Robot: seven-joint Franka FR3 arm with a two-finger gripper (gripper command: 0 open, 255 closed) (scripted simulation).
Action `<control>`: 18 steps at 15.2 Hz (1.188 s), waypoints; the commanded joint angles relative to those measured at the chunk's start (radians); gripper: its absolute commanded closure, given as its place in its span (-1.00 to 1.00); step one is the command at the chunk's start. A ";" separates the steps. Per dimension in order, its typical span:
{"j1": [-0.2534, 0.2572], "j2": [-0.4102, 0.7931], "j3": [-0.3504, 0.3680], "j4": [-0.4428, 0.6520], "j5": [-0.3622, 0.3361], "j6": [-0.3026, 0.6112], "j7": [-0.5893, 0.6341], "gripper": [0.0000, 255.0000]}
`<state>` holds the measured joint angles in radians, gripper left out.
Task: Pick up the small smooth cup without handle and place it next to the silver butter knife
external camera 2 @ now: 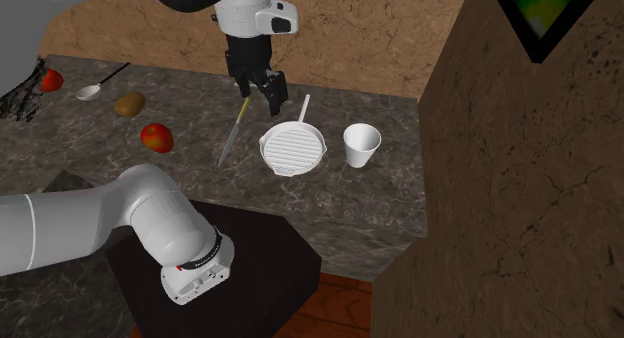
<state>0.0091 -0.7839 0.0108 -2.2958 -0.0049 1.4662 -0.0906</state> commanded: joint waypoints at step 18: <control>-0.060 0.524 0.045 0.042 -0.141 0.490 0.115 -1.00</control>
<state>-0.0461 -0.3018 0.0553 -2.2611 -0.1329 1.9217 0.0145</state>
